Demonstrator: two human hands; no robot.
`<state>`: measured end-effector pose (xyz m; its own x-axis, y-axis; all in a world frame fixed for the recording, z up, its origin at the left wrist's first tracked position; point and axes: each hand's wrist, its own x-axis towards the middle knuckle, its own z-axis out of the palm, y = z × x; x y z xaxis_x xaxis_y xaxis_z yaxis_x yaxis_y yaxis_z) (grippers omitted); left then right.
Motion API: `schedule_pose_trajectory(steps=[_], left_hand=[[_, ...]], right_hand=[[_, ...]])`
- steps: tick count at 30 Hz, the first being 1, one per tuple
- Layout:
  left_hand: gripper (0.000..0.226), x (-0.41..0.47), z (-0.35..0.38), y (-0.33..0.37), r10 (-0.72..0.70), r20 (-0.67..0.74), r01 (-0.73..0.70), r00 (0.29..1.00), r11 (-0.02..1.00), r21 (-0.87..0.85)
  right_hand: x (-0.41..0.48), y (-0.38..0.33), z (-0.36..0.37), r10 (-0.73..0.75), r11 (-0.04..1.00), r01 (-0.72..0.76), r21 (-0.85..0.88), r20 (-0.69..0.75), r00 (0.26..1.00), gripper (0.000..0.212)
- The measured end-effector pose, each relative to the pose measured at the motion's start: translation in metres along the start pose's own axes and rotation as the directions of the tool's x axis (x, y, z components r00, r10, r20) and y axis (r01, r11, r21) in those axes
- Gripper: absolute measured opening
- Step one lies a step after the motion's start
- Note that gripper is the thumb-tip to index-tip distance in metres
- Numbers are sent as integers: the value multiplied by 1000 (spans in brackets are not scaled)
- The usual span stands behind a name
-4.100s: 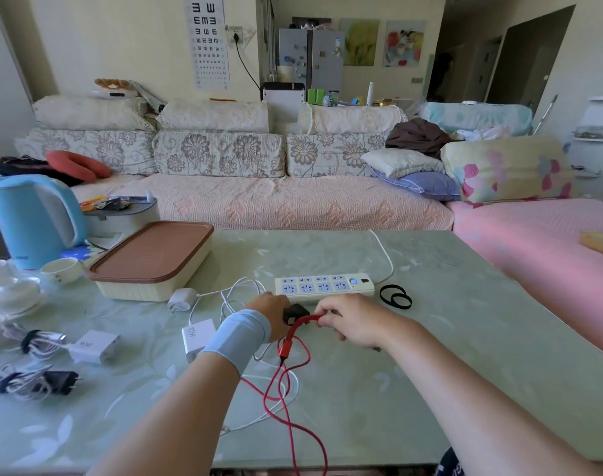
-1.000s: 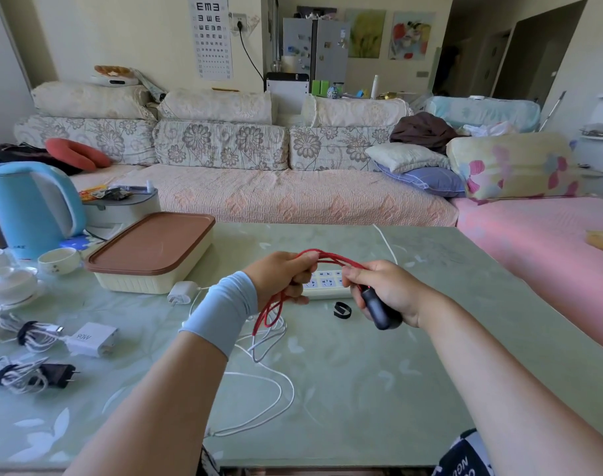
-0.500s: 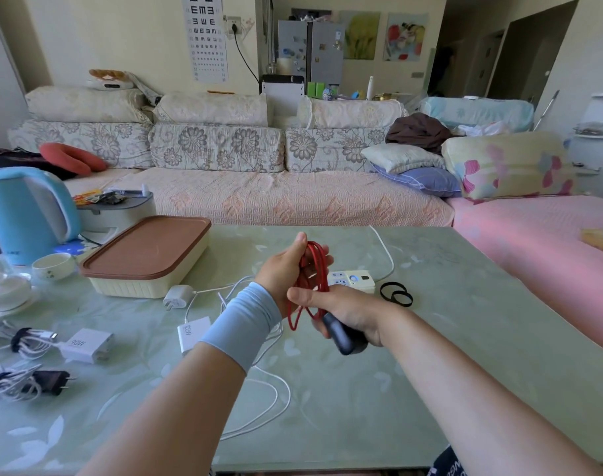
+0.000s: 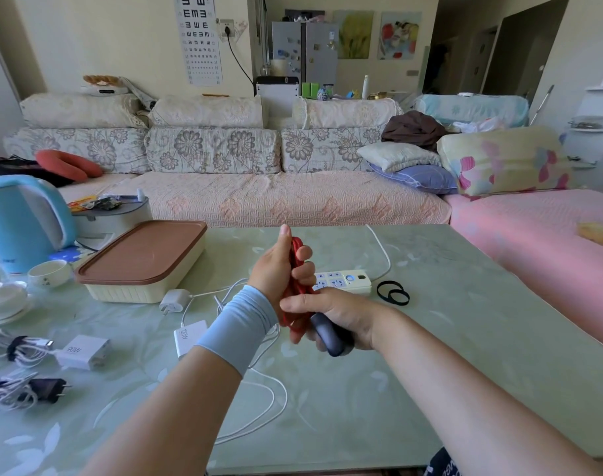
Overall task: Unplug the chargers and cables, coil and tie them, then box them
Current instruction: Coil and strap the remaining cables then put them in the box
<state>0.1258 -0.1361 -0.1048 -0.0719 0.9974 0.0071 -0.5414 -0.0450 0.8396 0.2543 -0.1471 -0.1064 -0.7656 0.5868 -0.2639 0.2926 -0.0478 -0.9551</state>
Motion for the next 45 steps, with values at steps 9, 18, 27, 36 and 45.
schedule_pose_trajectory(steps=[9,18,27,36,45], left_hand=[[47,1,2,-3,-60,71,62,996,998,-20],[54,10,-11,2,-208,-39,179,977,913,-366],[55,5,-14,-5,-216,25,181,976,872,455],[25,2,-10,-27,-193,102,139,976,910,390],[28,5,-33,3,-141,-17,141,990,969,201]], right_hand=[[6,5,-10,79,921,-128,-367,-147,986,19],[12,6,-9,13,913,-95,-396,-205,979,12],[15,18,-27,-35,972,-26,-232,-255,966,16],[21,24,-30,-61,998,65,15,-191,980,10],[35,41,-79,130,967,-12,255,-453,882,35]])
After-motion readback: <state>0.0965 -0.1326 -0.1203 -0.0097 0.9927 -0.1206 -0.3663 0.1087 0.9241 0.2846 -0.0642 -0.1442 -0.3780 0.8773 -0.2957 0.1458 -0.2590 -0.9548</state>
